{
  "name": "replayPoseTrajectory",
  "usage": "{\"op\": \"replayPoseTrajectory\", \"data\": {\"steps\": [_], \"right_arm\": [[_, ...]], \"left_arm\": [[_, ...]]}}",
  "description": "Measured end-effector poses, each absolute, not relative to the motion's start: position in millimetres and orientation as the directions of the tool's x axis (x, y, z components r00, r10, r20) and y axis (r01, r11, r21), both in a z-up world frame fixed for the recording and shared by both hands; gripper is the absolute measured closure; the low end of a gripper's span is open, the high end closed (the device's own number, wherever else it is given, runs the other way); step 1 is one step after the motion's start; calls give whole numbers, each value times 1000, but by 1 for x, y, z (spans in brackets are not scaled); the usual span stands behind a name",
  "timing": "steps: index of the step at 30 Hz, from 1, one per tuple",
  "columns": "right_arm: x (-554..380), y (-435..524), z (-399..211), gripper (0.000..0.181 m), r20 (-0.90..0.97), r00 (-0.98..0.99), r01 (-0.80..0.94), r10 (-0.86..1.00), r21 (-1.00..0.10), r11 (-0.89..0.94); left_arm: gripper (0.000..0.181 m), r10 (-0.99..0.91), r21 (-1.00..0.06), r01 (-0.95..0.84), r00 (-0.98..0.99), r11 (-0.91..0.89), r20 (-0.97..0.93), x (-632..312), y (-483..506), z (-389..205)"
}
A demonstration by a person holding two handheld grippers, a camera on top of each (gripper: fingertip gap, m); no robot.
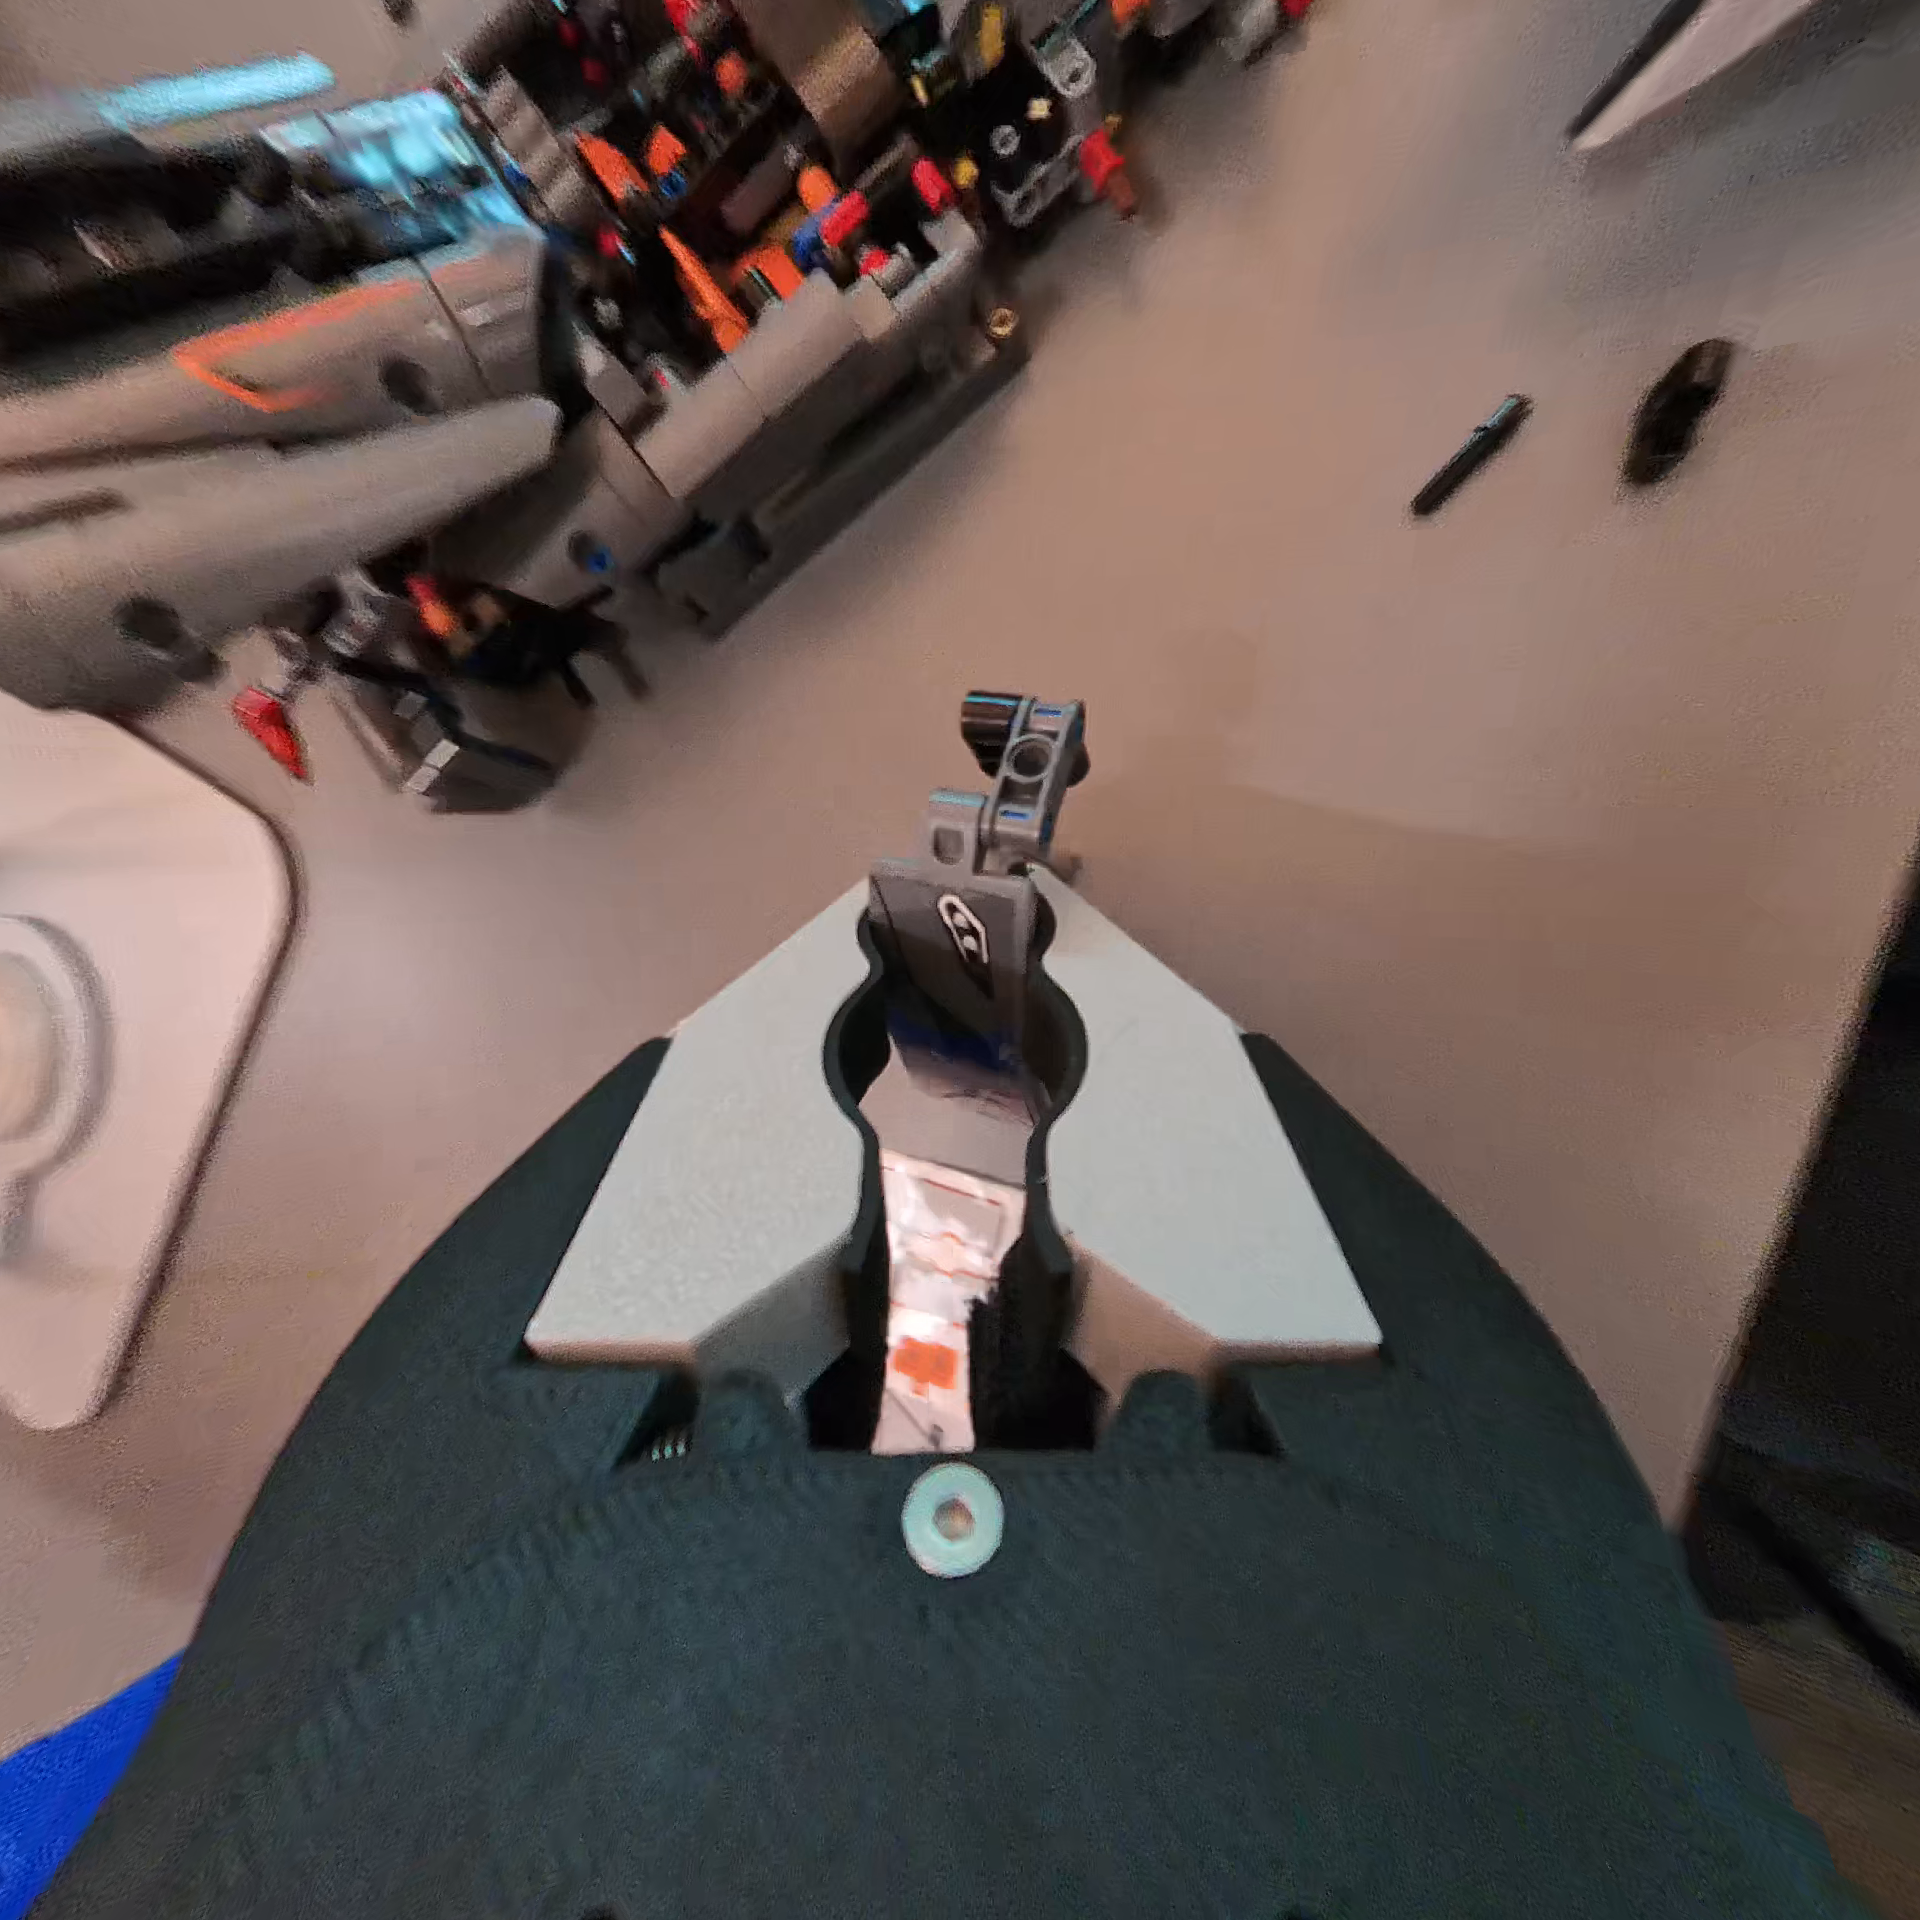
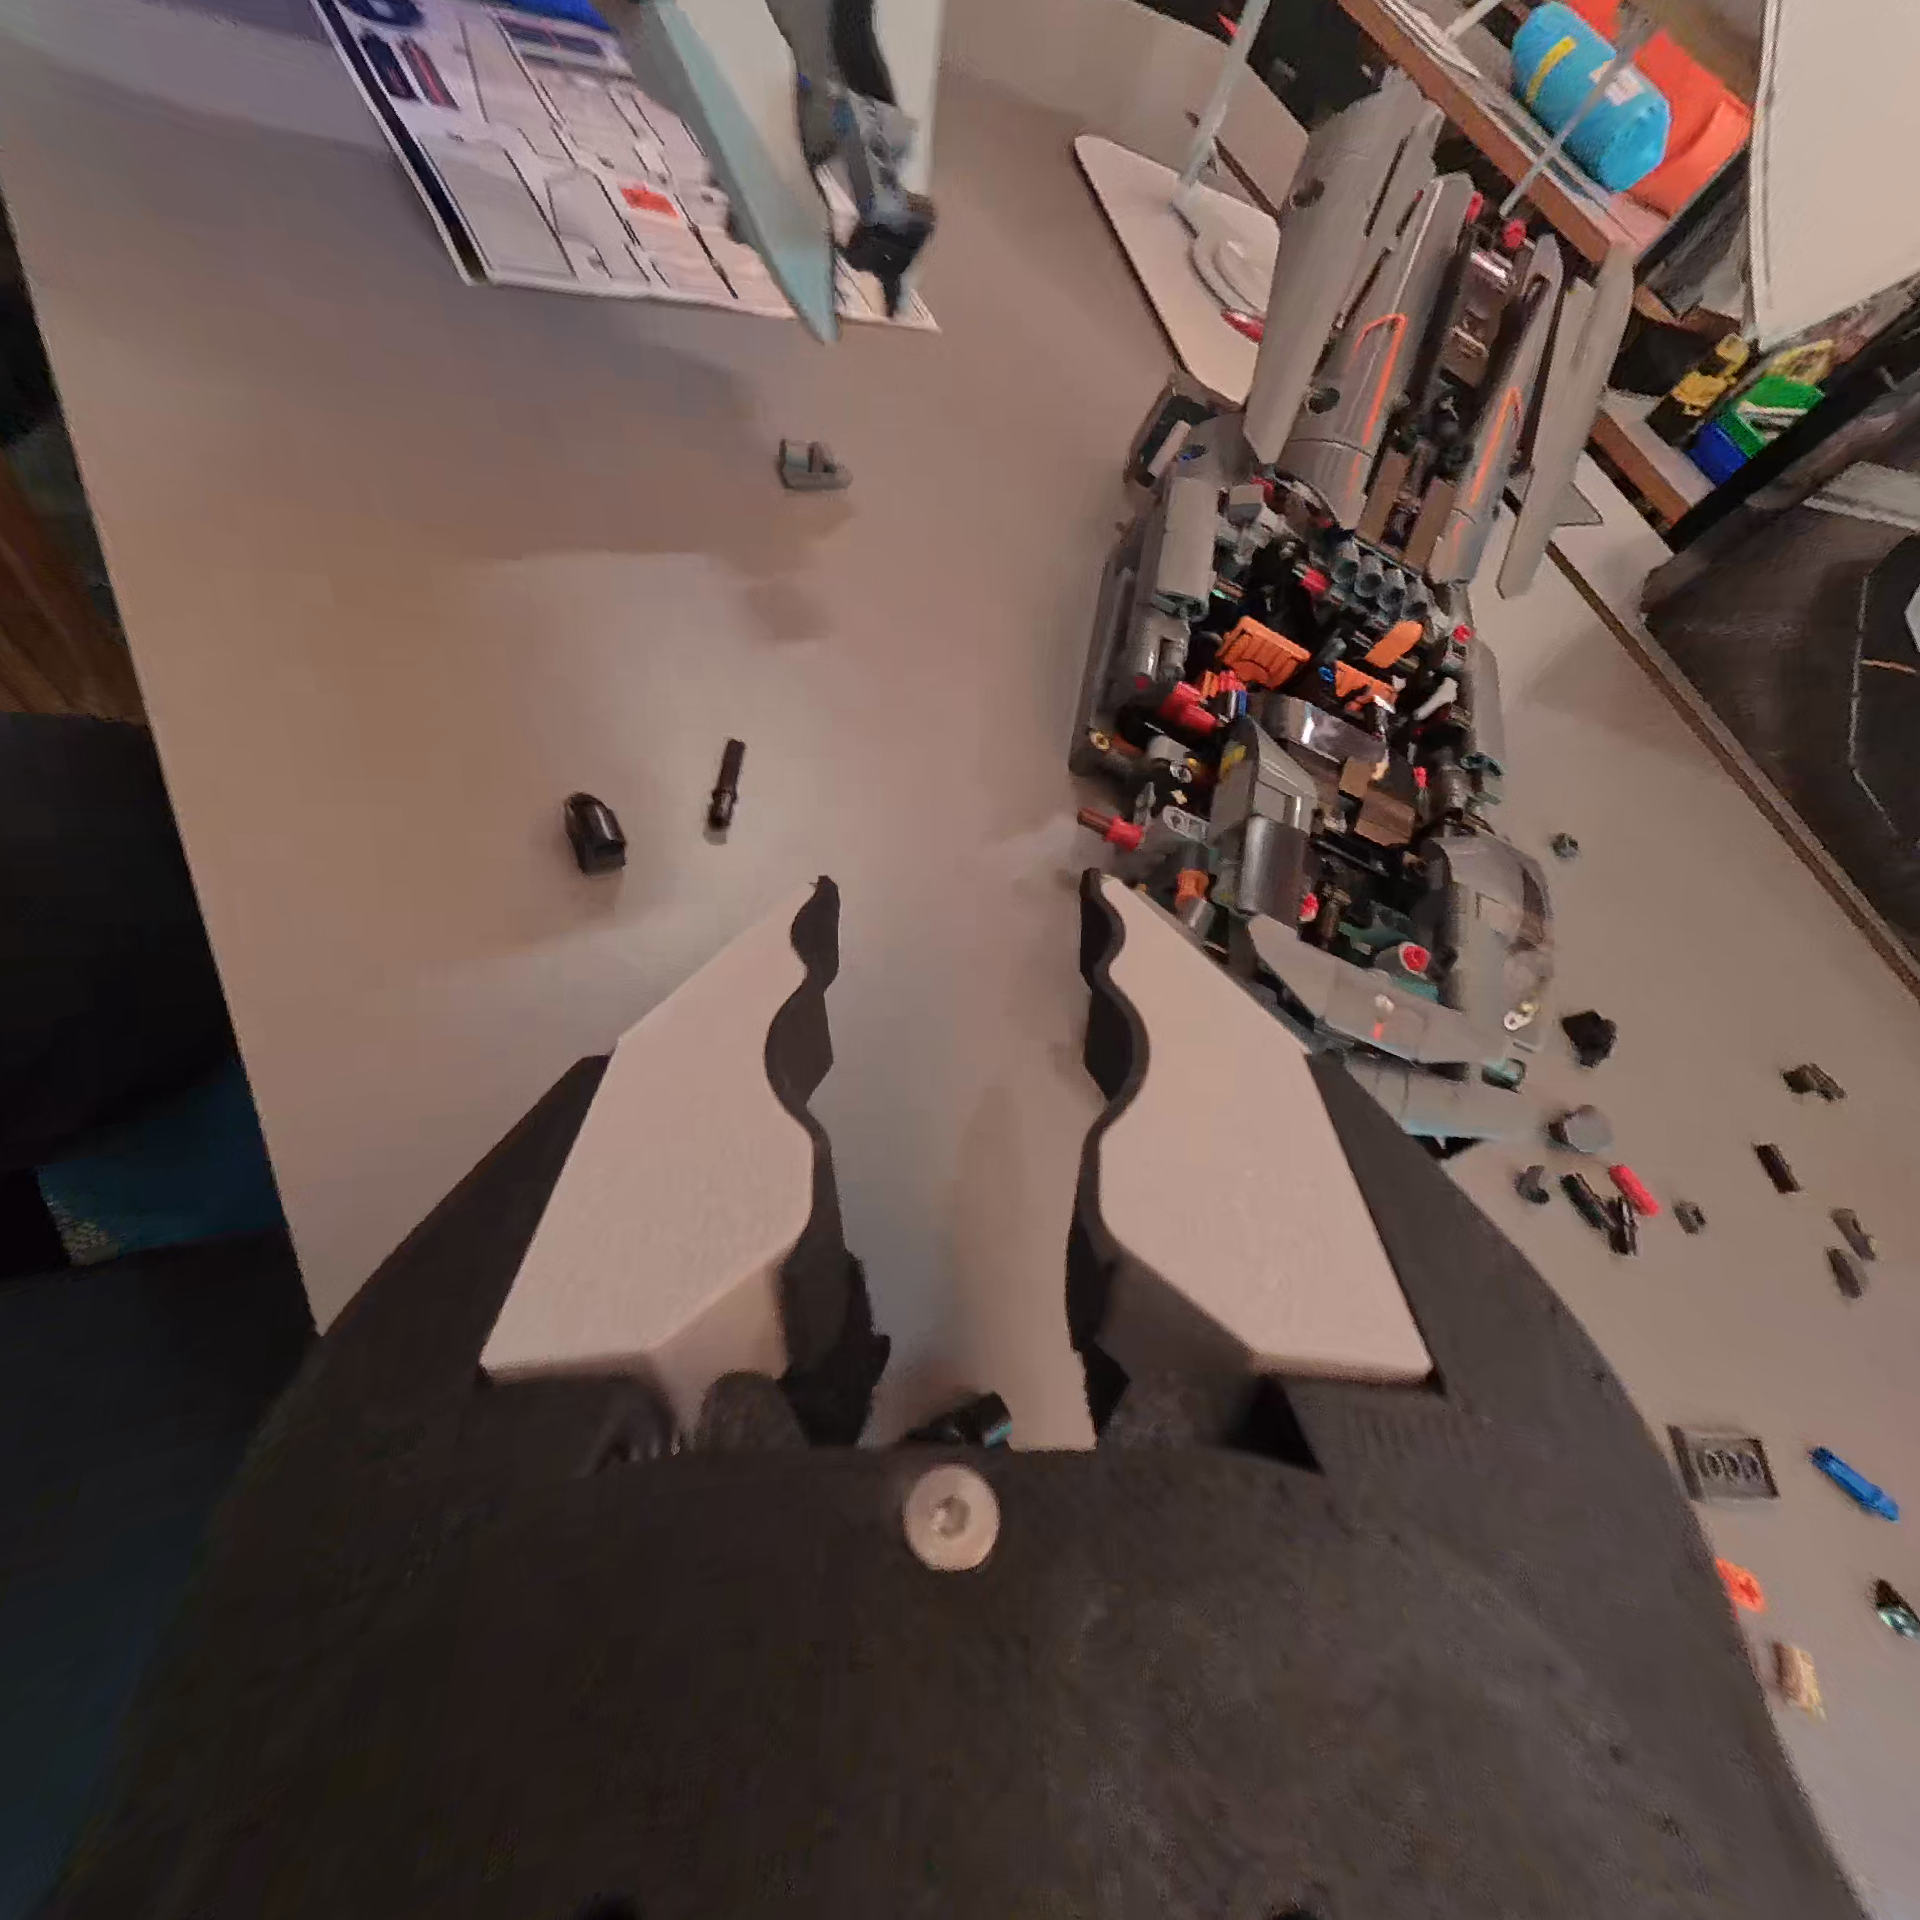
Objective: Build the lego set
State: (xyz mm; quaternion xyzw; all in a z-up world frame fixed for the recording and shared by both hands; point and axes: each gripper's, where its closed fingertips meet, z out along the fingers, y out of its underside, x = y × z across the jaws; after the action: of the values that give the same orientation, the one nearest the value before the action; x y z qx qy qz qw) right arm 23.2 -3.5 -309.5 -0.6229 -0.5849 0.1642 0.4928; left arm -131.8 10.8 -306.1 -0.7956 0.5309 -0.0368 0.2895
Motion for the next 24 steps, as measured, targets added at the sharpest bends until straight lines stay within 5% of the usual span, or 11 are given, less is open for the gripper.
{"op": "replayPoseTrajectory", "data": {"steps": [1, 7, 11, 17, 24], "right_arm": [[26, -1, -313, 135, 389, 260, 589, 884, -789, 174], [27, -2, -326, 145, 483, 215, 665, 849, -709, 235], [27, -2, -326, 143, 470, 212, 661, 857, -715, 228], [27, -2, -325, 143, 474, 213, 658, 854, -716, 233], [28, 0, -314, 140, 444, 253, 604, 859, -766, 219]], "left_arm": [[163, -869, -497, -815, 447, -297, -212, -135, 8, -308], [164, -861, -298, -841, 498, -451, -101, -161, 2, -336], [161, -863, -284, -833, 504, -475, -33, -154, 5, -343], [125, -842, -244, -831, 532, -500, -86, -163, 12, -341], [106, -739, -442, -767, 612, -466, -283, -165, -1, -295]]}}
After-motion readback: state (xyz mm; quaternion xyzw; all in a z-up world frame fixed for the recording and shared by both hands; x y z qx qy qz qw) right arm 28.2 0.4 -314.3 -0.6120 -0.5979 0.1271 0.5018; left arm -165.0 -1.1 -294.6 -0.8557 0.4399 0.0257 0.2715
